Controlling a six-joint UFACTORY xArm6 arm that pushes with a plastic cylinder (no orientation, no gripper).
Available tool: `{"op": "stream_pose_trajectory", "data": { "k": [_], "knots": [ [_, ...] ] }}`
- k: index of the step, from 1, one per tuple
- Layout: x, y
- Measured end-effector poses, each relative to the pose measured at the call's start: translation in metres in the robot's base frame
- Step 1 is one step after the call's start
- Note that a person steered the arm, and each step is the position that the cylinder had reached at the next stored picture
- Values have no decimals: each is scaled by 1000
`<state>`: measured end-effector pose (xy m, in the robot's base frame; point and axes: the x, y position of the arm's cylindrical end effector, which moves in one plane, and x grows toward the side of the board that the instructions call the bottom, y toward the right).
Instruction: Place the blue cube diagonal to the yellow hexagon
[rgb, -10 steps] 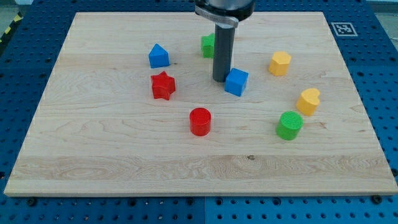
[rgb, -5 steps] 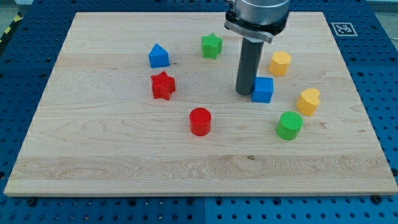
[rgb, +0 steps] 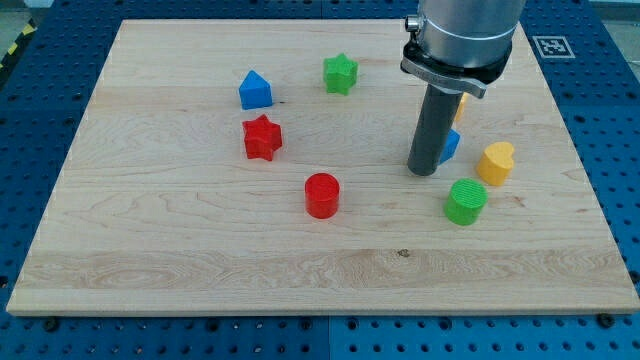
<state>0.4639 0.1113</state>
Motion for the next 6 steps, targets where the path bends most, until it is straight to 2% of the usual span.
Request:
{"op": "stream_pose_trajectory", "data": {
  "k": [4,6],
  "knots": [
    [-37,24],
    [-37,30]
  ]
}}
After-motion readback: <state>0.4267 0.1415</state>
